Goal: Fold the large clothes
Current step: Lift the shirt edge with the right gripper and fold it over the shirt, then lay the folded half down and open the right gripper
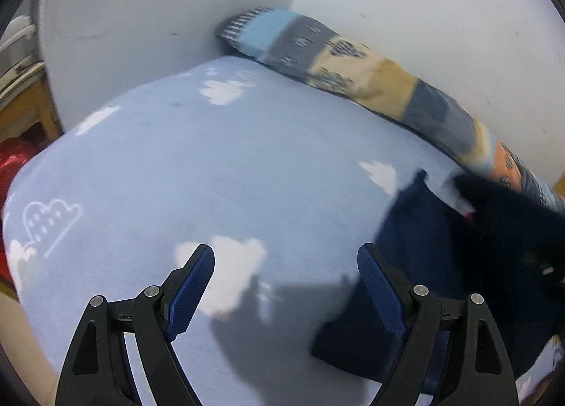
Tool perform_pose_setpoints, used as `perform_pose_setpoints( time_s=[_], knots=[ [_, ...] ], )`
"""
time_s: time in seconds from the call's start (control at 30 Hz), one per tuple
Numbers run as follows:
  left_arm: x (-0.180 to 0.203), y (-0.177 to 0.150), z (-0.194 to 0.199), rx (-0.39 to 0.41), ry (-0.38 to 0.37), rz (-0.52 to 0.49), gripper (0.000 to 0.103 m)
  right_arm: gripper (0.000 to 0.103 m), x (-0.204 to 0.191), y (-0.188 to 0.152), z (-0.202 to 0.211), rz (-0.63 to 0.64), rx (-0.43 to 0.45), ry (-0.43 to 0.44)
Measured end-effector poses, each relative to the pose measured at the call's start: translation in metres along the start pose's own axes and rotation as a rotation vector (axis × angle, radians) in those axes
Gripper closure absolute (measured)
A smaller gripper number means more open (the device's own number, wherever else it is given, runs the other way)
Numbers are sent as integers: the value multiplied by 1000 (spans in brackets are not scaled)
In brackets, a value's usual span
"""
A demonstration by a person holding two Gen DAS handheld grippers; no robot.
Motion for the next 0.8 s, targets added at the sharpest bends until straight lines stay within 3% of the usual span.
perform_pose_setpoints(
  time_s=[0.1, 0.23, 0.4, 0.5, 0.8],
  knots=[
    [-9, 1, 1, 4, 8, 19, 20, 86, -40, -18, -35, 60, -43, 10],
    [-15, 3, 0, -15, -18, 35, 20, 85, -64, -45, -73, 109, -114, -27],
    [-23, 8, 6, 1, -22, 29, 20, 86, -75, -49, -79, 146, -114, -39],
    [-28, 9, 3, -9, -19, 29, 20, 86, -95, -55, -80, 239, -106, -63],
    [-30, 14, 0, -10, 1, 54, 20, 84, -112, -106, -126, 396, -221, -102]
  ],
)
Point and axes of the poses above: each gripper's, at about its wrist camera, not at the fingertips, and z roughly against the way its jaws point, x to its right, y to its top, the point moved 3 cm from there along -z, roughly the way its jaws point, and after that the axes turned 7 degrees about z, right-handed, at the moved point
